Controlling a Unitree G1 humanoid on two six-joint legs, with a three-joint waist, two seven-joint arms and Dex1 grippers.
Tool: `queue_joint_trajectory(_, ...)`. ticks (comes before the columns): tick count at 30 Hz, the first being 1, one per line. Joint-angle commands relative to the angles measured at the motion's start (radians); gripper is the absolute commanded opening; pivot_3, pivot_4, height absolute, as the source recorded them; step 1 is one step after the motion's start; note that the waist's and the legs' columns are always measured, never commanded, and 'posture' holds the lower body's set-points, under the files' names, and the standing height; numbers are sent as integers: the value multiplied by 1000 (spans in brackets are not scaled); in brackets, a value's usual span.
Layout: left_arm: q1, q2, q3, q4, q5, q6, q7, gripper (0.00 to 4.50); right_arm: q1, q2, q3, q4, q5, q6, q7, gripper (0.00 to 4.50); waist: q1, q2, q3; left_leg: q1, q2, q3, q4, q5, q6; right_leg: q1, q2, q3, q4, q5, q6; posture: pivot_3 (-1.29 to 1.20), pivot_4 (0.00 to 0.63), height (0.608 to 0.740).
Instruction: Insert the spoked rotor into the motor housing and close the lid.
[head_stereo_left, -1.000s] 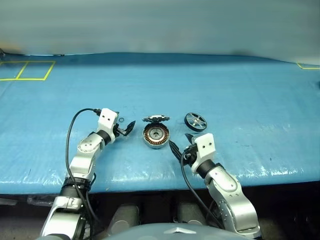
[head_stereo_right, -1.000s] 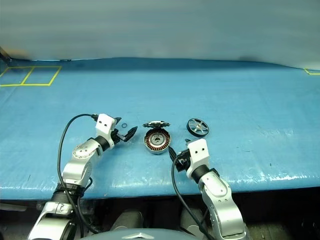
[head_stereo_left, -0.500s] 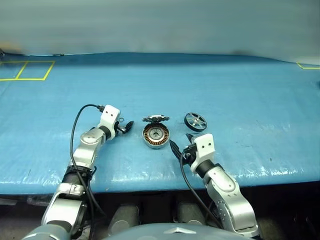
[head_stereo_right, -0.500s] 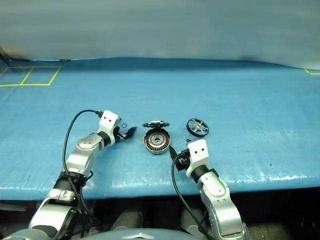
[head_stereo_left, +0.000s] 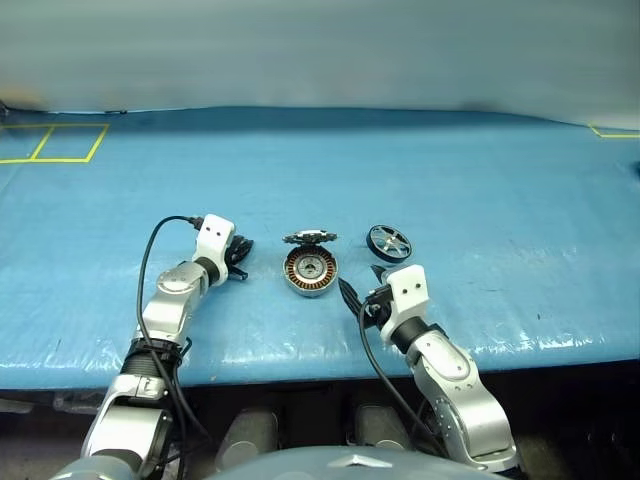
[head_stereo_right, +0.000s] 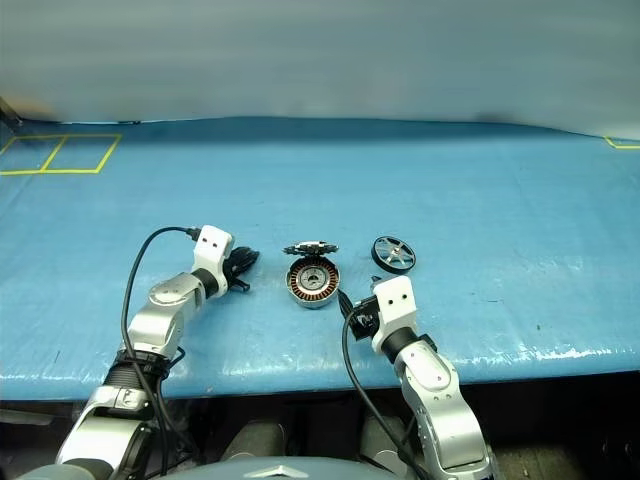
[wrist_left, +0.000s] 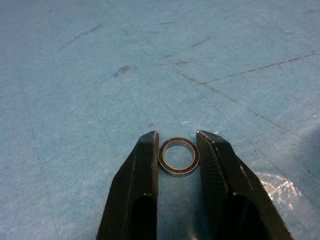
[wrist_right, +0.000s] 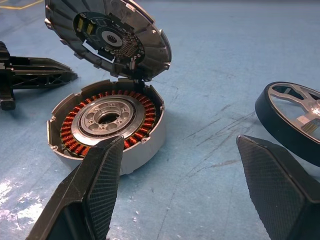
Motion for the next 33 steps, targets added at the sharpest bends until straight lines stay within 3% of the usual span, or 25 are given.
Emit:
queue_joint_trajectory(1,73,18,-9,-24,8,62,-10,648,-7,-2,5,-23,11,-8,-3,3813,0,0,0,1,0,0,0,0,0,0,0,0,0,0,0,0,150,740)
queue_joint_trajectory(10,213,106,-88,-494,-121,166,-245,648,3,-11,0,-27,31,-45,14,3813,9,0,1,-1,0,0,-1,-1,1,-2,-2,0,-1,0,-1,0,150,740)
queue_joint_trajectory(15,191,145,-121,-606,-171,189,-332,648,45,-25,2,-35,65,-107,54,3813,10,0,1,-3,0,0,0,-1,1,-2,-2,0,-1,0,-1,0,150,740)
queue_joint_trajectory(21,141,153,-165,-638,-210,219,-393,648,87,-40,10,-3,62,-200,77,3813,5,1,2,-3,0,0,-1,-1,1,0,0,0,-1,-1,-1,0,150,740)
queue_joint_trajectory(26,91,141,-237,-567,-147,195,-379,648,97,-54,27,16,54,-227,86,3813,4,0,2,-3,0,0,-1,0,1,0,0,0,-1,-1,-1,0,150,740)
queue_joint_trajectory(33,21,53,-281,-453,-73,151,-301,648,107,-74,51,33,62,-288,118,3813,7,-1,3,-3,0,0,0,0,1,0,1,0,-1,-1,-1,0,150,740)
